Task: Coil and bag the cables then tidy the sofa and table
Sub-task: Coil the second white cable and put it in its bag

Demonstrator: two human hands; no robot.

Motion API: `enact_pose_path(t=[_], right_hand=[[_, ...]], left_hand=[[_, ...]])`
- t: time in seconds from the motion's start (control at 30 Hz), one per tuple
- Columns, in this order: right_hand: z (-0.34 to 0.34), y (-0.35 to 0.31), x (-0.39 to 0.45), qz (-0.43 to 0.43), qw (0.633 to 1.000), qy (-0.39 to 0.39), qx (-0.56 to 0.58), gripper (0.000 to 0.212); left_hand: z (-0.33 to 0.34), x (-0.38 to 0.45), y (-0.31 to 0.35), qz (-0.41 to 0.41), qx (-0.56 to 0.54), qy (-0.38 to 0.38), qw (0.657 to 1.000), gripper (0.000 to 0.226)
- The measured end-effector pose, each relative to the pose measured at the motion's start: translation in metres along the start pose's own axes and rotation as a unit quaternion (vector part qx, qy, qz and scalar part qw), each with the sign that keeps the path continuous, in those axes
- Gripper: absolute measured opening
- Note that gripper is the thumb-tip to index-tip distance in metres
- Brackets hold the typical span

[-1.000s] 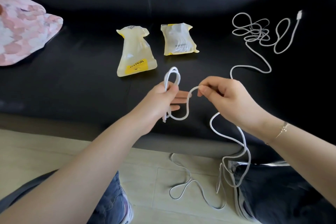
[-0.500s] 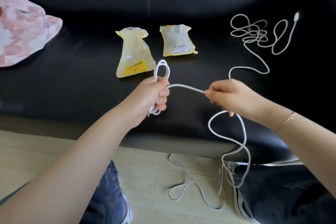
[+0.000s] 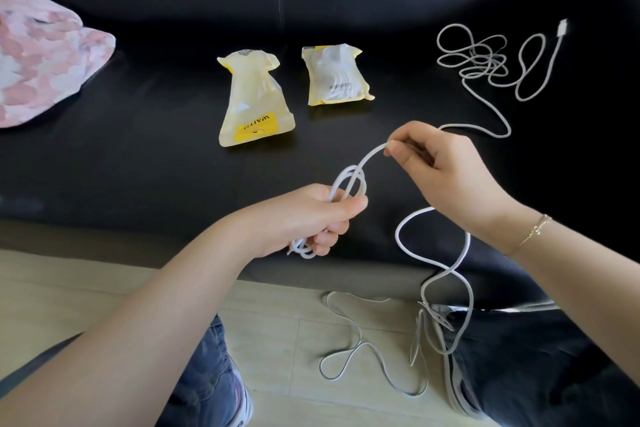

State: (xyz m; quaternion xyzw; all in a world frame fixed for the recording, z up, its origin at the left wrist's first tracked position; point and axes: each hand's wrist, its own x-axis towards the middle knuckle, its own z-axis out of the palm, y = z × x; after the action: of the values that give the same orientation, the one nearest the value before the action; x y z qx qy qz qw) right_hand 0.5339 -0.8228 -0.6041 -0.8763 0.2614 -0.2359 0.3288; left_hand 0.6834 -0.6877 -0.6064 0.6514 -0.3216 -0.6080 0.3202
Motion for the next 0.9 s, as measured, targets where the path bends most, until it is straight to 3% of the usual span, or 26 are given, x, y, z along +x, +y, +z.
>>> enact_pose_path(t=[0.1, 0.2, 0.33, 0.47, 0.57, 0.7, 0.9], right_hand=[[0.001, 0.0, 0.0, 0.02, 1.0, 0.006, -0.003, 0.017], [0.002, 0.0, 0.001, 0.082, 0.996, -0.02, -0.017, 0.032], [-0.002, 0.003, 0.005, 0.187, 0.977, -0.098, 0.024, 0.045], [-0.006, 0.002, 0.01, 0.193, 0.975, -0.064, 0.085, 0.027], [-0.004, -0.003, 0.007, 0.15, 0.983, -0.069, 0.075, 0.024], [0.008, -0.013, -0.004, 0.093, 0.986, -0.127, 0.053, 0.022], [0.019, -0.019, -0.012, 0.051, 0.977, -0.2, 0.061, 0.021]], left_hand=[[0.0, 0.0, 0.002, -0.001, -0.02, 0.01, 1.0, 0.036], [-0.006, 0.0, 0.006, 0.007, -0.153, 0.036, 0.987, 0.033], [-0.027, -0.002, 0.011, 0.034, -0.334, 0.118, 0.934, 0.033], [-0.039, -0.005, 0.011, 0.064, -0.434, 0.194, 0.877, 0.03], [-0.03, -0.007, 0.012, 0.078, -0.414, 0.185, 0.888, 0.014], [-0.01, -0.003, 0.01, 0.075, -0.373, 0.149, 0.913, 0.03], [-0.004, 0.004, 0.01, 0.065, -0.372, 0.152, 0.914, 0.021]])
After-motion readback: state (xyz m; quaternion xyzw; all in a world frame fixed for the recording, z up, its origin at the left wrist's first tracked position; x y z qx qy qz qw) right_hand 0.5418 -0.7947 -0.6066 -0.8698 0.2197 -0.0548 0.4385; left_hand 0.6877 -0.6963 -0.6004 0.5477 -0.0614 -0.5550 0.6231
